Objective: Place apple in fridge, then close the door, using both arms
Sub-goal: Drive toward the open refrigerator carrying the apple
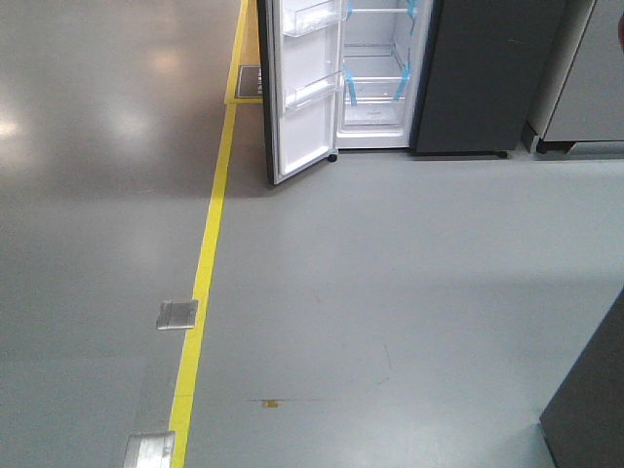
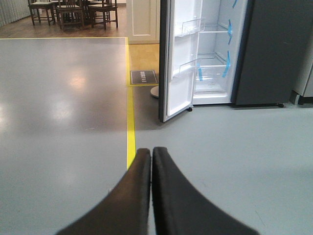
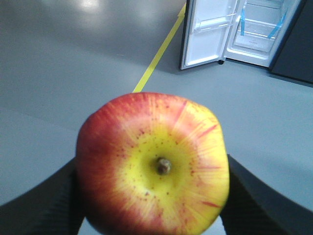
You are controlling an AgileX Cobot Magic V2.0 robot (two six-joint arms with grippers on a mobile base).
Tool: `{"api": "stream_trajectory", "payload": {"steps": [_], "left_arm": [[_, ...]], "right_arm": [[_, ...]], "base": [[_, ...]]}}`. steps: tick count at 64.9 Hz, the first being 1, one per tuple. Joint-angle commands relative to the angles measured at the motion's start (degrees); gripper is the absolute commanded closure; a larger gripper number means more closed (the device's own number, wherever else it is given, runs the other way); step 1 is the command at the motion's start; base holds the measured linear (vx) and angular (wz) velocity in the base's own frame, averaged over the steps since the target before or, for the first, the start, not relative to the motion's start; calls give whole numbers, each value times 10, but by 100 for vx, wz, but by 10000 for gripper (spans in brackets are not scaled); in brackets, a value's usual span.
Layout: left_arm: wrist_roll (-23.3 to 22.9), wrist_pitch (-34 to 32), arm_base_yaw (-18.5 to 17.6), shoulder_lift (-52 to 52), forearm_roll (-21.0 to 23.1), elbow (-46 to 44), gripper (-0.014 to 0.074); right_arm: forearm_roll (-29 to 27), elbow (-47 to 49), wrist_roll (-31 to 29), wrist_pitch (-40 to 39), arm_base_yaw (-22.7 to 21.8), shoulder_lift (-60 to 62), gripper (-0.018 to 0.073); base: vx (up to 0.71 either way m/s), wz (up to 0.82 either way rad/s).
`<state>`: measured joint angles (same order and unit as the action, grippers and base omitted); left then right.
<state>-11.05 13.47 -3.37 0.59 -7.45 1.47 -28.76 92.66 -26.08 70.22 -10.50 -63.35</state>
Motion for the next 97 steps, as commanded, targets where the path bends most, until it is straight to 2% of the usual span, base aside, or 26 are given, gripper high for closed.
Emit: {"api": "stream_trajectory", "payload": {"steps": [1, 97], "left_arm": [[-4, -41, 1, 9, 0, 16, 603], [-4, -41, 1, 9, 0, 16, 603]], "right_arm": [[-20, 16, -4, -38, -1, 7, 568], [-20, 16, -4, -38, -1, 7, 568]], "base": [[26, 1], [26, 1]]}}
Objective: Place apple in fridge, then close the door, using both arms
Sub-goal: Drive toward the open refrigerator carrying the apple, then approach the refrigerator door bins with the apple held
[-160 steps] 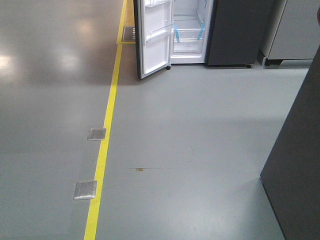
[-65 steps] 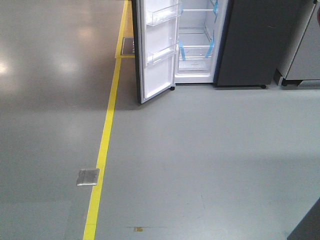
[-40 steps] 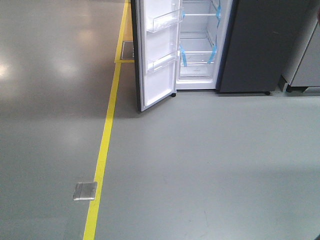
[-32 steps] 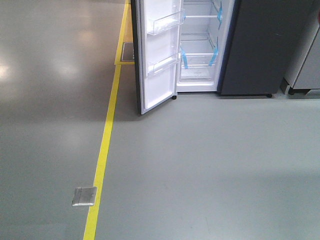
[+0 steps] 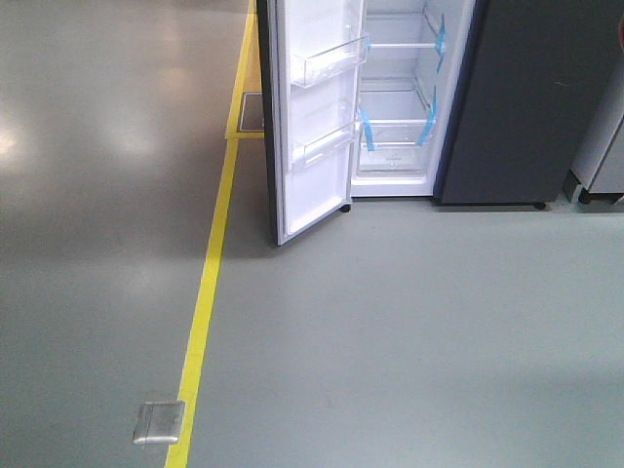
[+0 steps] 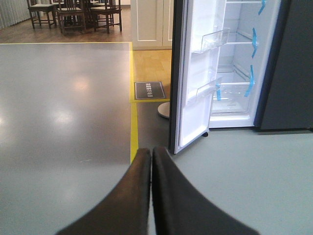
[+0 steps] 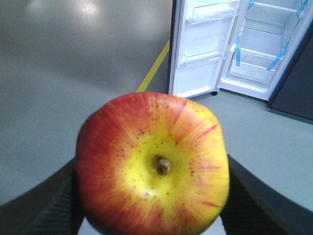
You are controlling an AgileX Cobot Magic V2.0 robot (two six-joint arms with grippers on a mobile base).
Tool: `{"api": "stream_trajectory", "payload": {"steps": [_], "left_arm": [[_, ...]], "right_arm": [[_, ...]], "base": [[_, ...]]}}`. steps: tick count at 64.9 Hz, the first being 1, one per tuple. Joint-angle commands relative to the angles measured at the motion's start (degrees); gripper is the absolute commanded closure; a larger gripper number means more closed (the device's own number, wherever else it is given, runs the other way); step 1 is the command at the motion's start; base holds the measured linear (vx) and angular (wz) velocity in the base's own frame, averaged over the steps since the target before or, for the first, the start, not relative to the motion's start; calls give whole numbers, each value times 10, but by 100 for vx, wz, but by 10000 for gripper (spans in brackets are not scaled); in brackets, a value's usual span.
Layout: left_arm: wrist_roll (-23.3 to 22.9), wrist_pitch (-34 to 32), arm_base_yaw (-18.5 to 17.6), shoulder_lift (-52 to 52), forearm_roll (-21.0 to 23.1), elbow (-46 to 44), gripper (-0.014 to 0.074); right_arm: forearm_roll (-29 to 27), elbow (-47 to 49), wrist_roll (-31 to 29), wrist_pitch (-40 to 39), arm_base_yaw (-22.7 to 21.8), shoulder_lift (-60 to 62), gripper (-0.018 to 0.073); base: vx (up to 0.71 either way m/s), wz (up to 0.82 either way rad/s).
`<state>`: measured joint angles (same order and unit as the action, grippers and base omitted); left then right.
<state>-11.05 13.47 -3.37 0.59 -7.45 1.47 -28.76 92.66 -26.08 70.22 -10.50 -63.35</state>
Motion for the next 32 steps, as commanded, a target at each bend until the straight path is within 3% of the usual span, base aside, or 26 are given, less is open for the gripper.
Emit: {"api": "stream_trajectory", "payload": {"steps": [1, 32], "left_arm": [[-4, -41, 1, 9, 0, 16, 603], [-4, -41, 1, 9, 0, 16, 603]], "right_arm": [[-20, 16, -4, -38, -1, 7, 568], [-20, 16, -4, -38, -1, 7, 568]], "base": [[25, 0], [25, -2]]}}
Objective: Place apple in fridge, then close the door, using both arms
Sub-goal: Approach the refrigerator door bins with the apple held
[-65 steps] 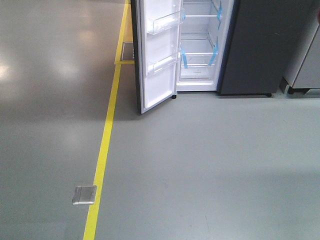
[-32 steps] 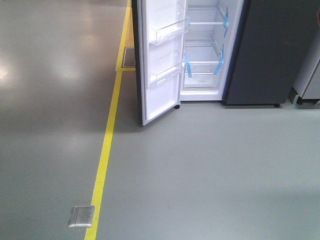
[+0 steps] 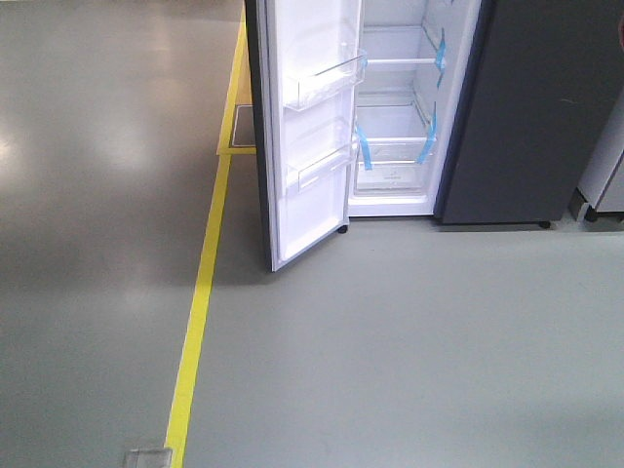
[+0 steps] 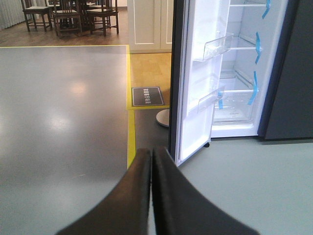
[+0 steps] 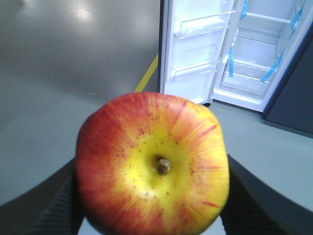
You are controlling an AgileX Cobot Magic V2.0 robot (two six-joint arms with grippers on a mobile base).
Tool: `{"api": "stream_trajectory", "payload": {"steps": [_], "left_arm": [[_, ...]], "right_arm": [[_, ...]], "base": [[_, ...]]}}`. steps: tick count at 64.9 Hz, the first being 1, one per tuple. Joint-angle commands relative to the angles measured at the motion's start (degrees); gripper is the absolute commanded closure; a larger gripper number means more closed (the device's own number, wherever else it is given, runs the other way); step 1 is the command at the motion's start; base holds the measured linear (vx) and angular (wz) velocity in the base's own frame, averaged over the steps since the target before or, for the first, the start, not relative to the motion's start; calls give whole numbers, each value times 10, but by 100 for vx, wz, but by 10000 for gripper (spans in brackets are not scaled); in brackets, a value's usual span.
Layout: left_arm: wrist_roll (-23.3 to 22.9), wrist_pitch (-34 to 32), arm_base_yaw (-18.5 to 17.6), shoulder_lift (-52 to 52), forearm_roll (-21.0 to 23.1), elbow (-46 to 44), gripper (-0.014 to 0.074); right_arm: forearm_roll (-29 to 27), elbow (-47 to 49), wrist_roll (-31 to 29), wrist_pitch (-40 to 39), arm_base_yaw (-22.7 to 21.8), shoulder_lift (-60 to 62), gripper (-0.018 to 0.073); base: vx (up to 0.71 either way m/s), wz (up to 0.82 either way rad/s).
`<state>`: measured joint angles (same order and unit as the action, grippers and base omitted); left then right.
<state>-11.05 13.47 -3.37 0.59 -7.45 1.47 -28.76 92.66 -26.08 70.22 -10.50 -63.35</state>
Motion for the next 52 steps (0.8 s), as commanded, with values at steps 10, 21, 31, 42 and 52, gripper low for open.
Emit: {"api": "stream_trajectory", "payload": {"steps": [10, 21, 31, 42, 52], "left_arm": [[-4, -41, 1, 9, 0, 16, 603], [-4, -41, 1, 9, 0, 16, 603], [-4, -41, 1, 9, 0, 16, 603], [-4, -41, 1, 9, 0, 16, 603], [-4, -41, 1, 9, 0, 16, 603]], "right_arm": [[-20, 16, -4, -38, -1, 7, 568], [-20, 16, -4, -38, -1, 7, 568], [-20, 16, -4, -38, -1, 7, 568], [-20, 16, -4, -38, -1, 7, 568], [-20, 16, -4, -38, -1, 7, 568]], "base": [[24, -2], [23, 1], [23, 4], [22, 4], [22, 3]]}}
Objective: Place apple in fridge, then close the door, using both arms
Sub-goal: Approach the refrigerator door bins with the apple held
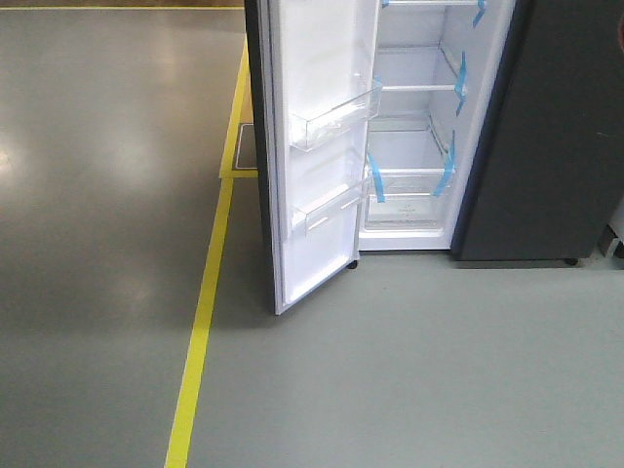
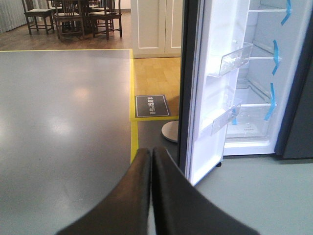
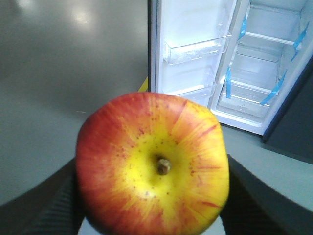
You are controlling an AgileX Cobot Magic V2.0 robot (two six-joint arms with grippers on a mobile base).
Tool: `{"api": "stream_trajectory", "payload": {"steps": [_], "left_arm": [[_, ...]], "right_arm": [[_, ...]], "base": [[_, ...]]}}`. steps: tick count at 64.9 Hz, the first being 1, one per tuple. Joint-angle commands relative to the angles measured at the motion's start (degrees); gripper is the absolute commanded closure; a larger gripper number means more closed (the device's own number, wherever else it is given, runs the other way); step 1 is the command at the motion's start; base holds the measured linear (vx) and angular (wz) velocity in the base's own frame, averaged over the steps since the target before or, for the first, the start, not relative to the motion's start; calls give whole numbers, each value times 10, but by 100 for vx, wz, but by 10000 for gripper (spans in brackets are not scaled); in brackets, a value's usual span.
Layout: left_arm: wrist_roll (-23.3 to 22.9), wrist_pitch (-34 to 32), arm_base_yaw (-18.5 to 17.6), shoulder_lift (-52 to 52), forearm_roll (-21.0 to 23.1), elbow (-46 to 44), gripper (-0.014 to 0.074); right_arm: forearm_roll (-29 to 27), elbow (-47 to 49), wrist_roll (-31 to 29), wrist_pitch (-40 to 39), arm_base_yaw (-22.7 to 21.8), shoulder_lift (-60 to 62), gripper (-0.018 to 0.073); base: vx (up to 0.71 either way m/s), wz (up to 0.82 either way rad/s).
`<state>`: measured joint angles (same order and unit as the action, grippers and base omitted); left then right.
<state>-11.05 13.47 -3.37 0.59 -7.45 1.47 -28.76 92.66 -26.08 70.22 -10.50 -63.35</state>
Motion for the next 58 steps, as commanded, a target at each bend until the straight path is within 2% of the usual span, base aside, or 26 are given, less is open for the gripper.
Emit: {"api": "stream_trajectory", "payload": {"steps": [1, 58], "left_arm": [[-4, -41, 1, 9, 0, 16, 603], [-4, -41, 1, 9, 0, 16, 603]], "right_arm": [[-20, 16, -4, -38, -1, 7, 568], [-20, 16, -4, -38, -1, 7, 568]], "base": [[21, 1], [18, -2]]}}
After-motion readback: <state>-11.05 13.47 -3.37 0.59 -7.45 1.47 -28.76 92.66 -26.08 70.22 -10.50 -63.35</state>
